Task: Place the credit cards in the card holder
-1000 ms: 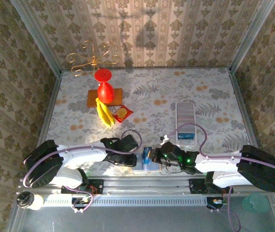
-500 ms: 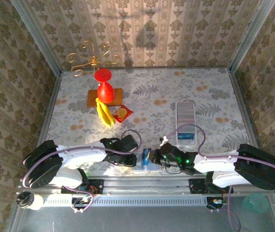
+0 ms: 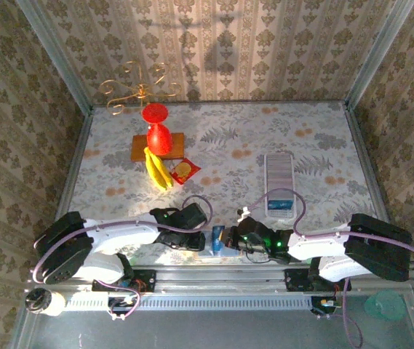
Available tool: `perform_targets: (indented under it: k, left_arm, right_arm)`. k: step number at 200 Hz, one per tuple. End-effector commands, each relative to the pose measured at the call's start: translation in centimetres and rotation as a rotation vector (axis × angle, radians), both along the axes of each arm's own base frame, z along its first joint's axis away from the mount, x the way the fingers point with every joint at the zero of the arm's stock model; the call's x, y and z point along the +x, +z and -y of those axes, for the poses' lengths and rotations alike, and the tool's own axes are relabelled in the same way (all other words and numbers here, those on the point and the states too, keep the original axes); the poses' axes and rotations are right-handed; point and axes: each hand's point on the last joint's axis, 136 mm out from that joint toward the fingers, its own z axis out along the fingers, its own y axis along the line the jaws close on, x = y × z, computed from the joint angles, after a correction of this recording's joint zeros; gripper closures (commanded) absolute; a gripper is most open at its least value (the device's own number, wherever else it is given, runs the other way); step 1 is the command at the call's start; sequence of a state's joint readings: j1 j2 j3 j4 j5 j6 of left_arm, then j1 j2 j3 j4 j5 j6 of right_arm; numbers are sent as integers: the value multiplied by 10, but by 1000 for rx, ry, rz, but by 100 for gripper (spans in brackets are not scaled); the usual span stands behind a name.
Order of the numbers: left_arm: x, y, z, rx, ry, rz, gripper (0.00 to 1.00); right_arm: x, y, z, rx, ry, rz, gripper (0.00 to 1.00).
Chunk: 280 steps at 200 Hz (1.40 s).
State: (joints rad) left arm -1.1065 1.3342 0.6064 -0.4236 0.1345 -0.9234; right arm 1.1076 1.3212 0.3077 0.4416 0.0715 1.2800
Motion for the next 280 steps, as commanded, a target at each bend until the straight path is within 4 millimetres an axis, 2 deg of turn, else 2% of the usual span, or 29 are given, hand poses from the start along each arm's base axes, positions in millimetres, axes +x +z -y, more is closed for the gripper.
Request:
perform_targets:
  k: [1,72,149,200,212,215,223,235,271,280]
  left_arm:
    - [-10,-9,-16,53,6,-32,68]
    - [-9,-8,-15,44,6,-30,68]
    - [-8,-9,-13,44,-1,-36,68]
    - [-8,-8,-13,37,3,-34,68]
    - [-8,-7,-13,33,4,-31,68]
    - [-9,-7,-13,30,3,-30,67]
    - [-9,-7,-11,16,2,-33,67]
    - [-9,-5,-7,-15,3,-37,68]
    - [-9,3,1,-104,0,-35,65]
    - [-9,3,1,-118,3,-36,65]
  right_arm:
    - [-8,-9,8,-35,-11,-45,100]
    - [-19,-15,11,-47,11,-83,100]
    - [-26,-18,-5,-39,76,-121,100]
    - [-23,-17,-11,-51,86,-111,100]
    - [-22,-16,-11,-63,85,-110,95]
    - [-22,-23,-10,-86,85,-119,95]
    - [-22,-24,-10,-97,87,-120,94]
    - [-20,-24,-10,-111,83,-117,87]
    - [-17,-23,-11,-160,89,-109,83]
    - [-17,-22,-11,-175,95,-109,78]
